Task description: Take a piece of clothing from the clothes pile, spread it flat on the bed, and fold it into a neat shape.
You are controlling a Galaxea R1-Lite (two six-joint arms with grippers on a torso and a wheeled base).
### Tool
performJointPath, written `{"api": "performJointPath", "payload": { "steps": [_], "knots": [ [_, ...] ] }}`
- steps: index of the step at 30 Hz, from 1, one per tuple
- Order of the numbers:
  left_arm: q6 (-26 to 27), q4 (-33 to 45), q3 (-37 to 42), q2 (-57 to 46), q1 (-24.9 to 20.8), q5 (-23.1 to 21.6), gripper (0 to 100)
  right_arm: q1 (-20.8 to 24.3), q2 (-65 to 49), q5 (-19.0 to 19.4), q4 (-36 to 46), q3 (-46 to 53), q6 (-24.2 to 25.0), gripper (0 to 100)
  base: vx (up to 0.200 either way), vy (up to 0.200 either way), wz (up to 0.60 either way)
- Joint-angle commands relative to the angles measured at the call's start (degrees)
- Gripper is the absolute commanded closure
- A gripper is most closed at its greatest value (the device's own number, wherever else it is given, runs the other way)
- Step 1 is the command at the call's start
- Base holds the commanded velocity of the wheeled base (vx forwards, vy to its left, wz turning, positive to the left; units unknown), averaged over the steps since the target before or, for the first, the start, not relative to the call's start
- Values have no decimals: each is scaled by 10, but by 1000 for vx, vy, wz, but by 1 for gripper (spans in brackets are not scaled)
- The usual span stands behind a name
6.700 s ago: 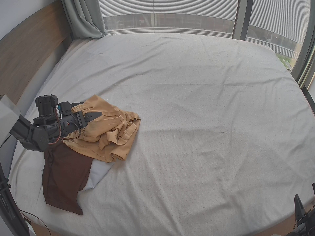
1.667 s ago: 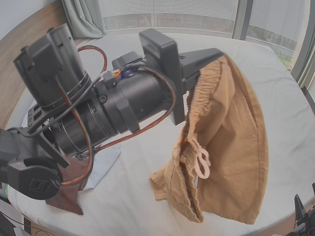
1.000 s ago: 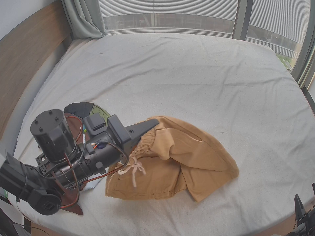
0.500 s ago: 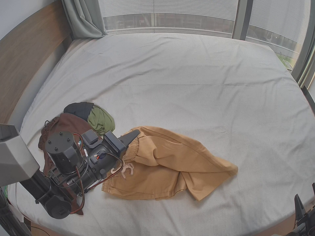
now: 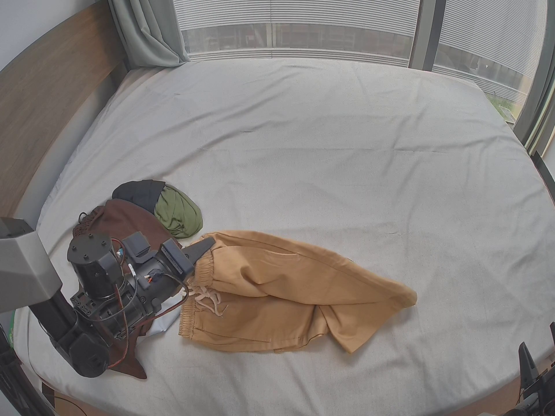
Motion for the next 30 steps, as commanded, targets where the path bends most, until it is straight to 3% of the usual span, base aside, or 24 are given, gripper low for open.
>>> {"api": "performJointPath", "payload": {
  "steps": [1,5,18,30],
  "knots": [
    [32,0,29,-2,14,-14,100,0,-4,0,-1,10,-1,0,0,0,0],
    [86,0,26,3,35,-15,100,0,-4,0,0,10,-3,0,0,0,0],
    [105,0,4,42,68,-5,100,-1,-7,5,1,9,-14,0,0,0,0],
    [105,0,4,39,69,-5,100,-1,-7,5,-1,9,-14,0,0,0,0]
  ]
}}
